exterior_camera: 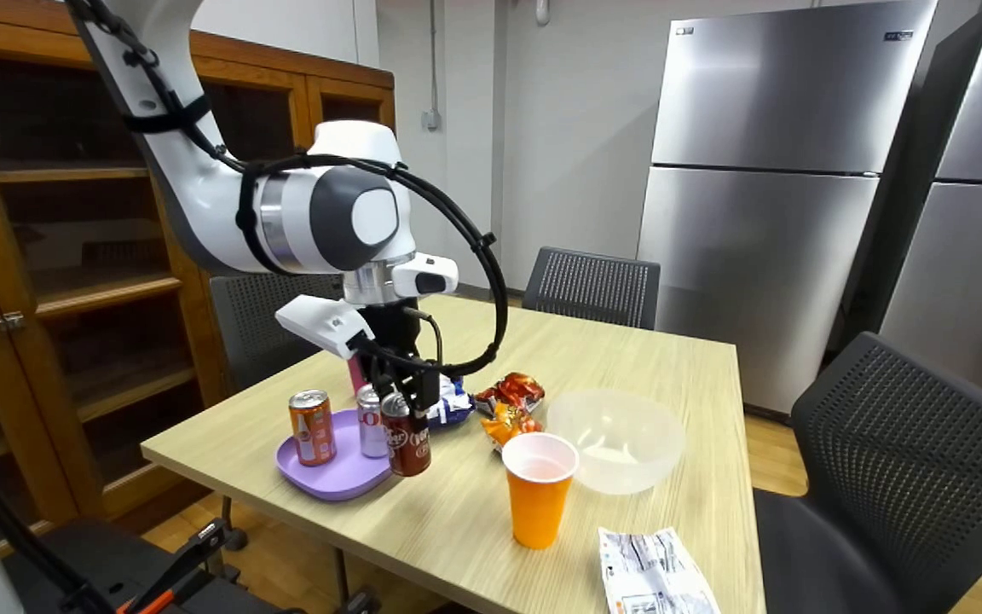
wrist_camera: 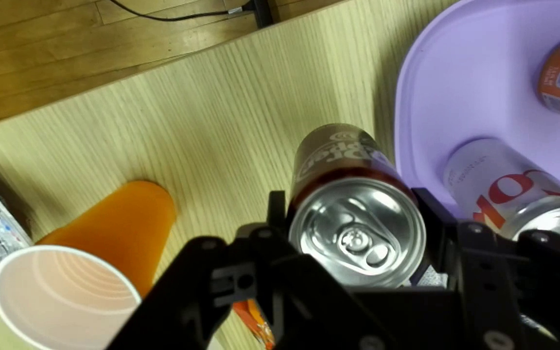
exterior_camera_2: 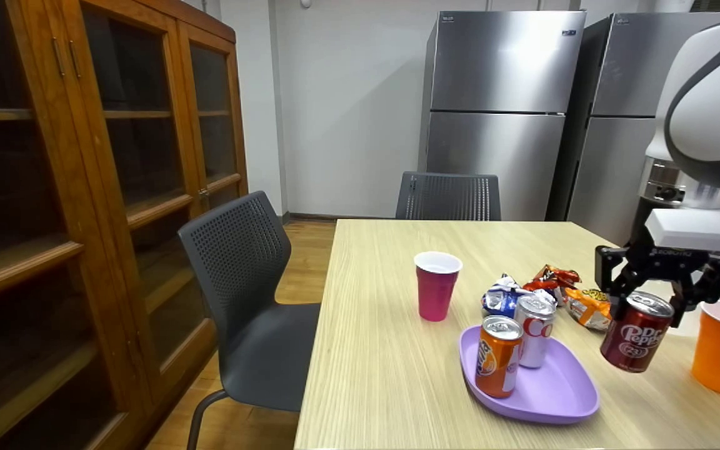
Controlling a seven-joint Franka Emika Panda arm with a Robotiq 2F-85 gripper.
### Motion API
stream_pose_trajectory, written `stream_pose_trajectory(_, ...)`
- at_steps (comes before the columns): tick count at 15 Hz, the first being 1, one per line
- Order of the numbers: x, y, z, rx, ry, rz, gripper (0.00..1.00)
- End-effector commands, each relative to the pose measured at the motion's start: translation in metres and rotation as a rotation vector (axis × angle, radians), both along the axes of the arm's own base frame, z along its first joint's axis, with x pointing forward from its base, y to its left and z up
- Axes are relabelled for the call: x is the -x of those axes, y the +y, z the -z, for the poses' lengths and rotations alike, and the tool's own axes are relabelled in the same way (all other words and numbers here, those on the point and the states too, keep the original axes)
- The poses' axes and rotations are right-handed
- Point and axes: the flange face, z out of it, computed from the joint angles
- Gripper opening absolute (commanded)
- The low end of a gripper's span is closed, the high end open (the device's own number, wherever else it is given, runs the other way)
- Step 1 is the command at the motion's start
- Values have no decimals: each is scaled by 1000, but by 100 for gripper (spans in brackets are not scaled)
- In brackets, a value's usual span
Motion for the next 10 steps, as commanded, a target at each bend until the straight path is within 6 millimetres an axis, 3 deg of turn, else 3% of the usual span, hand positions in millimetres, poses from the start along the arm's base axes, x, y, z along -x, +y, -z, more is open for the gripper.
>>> stream_pose_trajectory(1,-4,26,-16,-14,-29,-95,39)
stream_pose_trajectory(4,6,45,-16,-25,-29,-156,39)
stream_pose_trajectory(5,-2,52,-15,-29,-23,-175,39)
stream_pose_trajectory(10,0,75,-12,-45,-8,-242,39)
